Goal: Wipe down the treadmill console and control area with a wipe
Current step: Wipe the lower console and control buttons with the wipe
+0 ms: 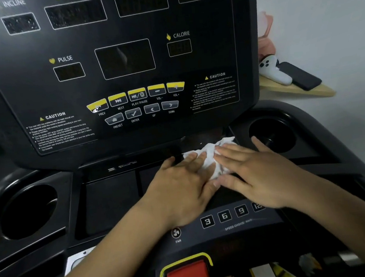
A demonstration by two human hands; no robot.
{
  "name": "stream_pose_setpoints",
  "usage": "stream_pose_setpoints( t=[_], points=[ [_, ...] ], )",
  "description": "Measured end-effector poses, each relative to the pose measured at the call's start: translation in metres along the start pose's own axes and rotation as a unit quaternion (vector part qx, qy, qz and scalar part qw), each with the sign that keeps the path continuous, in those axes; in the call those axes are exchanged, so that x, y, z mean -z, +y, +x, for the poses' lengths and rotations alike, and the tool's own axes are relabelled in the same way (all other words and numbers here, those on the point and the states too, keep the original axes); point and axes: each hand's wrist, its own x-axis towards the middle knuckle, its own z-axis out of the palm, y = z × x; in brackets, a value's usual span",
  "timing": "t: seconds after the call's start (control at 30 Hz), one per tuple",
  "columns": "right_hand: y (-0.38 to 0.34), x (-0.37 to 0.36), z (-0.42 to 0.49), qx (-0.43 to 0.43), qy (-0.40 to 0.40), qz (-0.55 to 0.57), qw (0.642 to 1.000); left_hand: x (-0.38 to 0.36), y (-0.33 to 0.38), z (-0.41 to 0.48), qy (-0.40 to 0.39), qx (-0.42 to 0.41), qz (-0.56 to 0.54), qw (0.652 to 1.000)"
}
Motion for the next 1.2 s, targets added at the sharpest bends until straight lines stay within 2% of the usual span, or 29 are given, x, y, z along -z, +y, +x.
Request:
stream_pose_setpoints(
  t=[0.17, 0.37, 0.5, 0.73, 0.87, 1.03, 1.2],
  points=[
    [0.000, 0.002, -0.006, -0.010, 0.036, -0.070, 0.997, -0.001, 0.007, -0.004, -0.005, -0.005, -0.004, 1.000],
    [-0.008, 0.006, 0.007, -0.058, 0.032, -0.082, 0.994, 0.002, 0.012, 0.013, -0.015, -0.010, -0.012, 1.000],
    [-0.024, 0.008, -0.004, -0.047, 0.034, -0.108, 0.992, 0.002, 0.014, 0.006, -0.007, -0.023, -0.011, 1.000],
    [-0.028, 0.008, 0.010, -0.085, 0.013, -0.037, 0.996, -0.003, 0.008, 0.008, 0.012, -0.024, -0.014, 1.000],
    [-0.032, 0.009, -0.006, -0.061, 0.021, -0.060, 0.996, -0.001, 0.006, 0.001, 0.009, -0.031, -0.037, 0.999],
    [-0.028, 0.003, -0.017, -0.067, -0.018, -0.057, 0.996, -0.004, -0.002, -0.003, 0.021, -0.046, -0.032, 0.998],
    [-0.010, -0.003, -0.006, -0.036, 0.017, -0.072, 0.997, -0.003, 0.000, 0.013, 0.014, -0.042, -0.030, 0.999]
  ],
)
